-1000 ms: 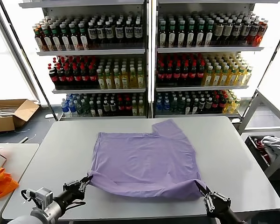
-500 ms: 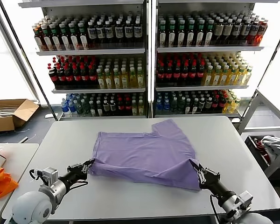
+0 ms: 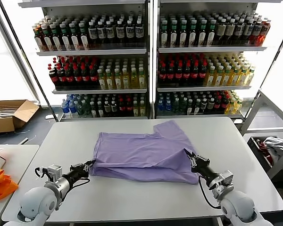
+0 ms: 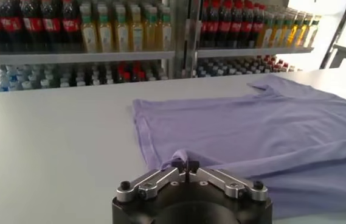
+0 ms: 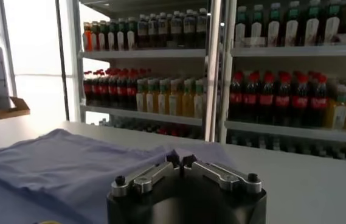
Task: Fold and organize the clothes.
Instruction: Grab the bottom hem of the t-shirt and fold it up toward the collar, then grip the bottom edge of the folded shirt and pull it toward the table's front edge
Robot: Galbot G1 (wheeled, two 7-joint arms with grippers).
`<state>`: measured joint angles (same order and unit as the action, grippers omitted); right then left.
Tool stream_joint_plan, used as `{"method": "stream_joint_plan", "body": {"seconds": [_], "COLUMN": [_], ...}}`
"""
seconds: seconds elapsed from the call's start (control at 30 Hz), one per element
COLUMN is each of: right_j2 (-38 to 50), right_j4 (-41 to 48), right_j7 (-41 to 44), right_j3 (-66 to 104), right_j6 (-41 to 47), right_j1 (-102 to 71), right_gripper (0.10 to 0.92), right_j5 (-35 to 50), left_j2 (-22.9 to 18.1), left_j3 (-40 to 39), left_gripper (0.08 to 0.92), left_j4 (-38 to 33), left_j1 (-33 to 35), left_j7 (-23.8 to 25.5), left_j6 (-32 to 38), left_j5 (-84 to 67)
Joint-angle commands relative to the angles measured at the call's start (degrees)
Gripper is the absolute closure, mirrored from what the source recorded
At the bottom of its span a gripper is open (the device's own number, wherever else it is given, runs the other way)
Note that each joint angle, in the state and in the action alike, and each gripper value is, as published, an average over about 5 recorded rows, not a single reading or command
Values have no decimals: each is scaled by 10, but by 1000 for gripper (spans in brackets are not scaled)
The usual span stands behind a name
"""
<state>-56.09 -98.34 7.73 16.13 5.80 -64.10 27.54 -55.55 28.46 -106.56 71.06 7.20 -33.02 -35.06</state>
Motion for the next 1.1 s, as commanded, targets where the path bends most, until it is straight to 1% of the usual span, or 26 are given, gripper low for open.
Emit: {"method": "stream_joint_plan", "body": {"seconds": [0.03,0.1,0.23,0.3,0.37,0.47,0.57,0.77,0.83,0.9,0.97,1.1], "right_j2": [-2,-1,6,7,7,4,-5,-49,-61,-68,-72,-74], "right_j4": [39,32,-2,-31,-64,-114,-151,-180,-183,-185,-187,-190], "right_j7": [-21,-24,-41,-63,-88,-104,-106,-120,-124,-127,-130,-131], "right_j3": [-36,-25,7,33,65,111,141,148,140,131,123,106], "right_j6": [33,37,50,63,83,106,110,112,114,117,121,126], "right_j1": [50,39,4,-22,-53,-112,-172,-244,-253,-256,-257,-257], "right_gripper": [883,839,718,666,606,519,432,262,225,210,204,203], "right_j5": [-16,-16,-9,-15,-19,-4,1,-8,-10,-10,-10,-11], "left_j2": [-8,-10,-5,-2,0,-1,-9,-30,-33,-35,-37,-40], "left_j3": [3,10,28,36,43,44,40,28,24,22,20,18], "left_gripper": [906,873,779,719,641,554,468,294,245,202,184,178], "left_j4": [19,13,-3,-12,-25,-46,-51,-35,-27,-17,-8,8], "left_j1": [-16,-16,-4,8,28,61,78,73,67,59,52,39], "left_j7": [-6,-7,-10,-11,-12,-13,-15,-22,-22,-22,-22,-21], "left_j6": [0,0,0,0,0,0,0,0,0,0,0,0], "left_j5": [-3,-9,-19,-21,-22,-19,-10,-3,-3,-4,-6,-8]}}
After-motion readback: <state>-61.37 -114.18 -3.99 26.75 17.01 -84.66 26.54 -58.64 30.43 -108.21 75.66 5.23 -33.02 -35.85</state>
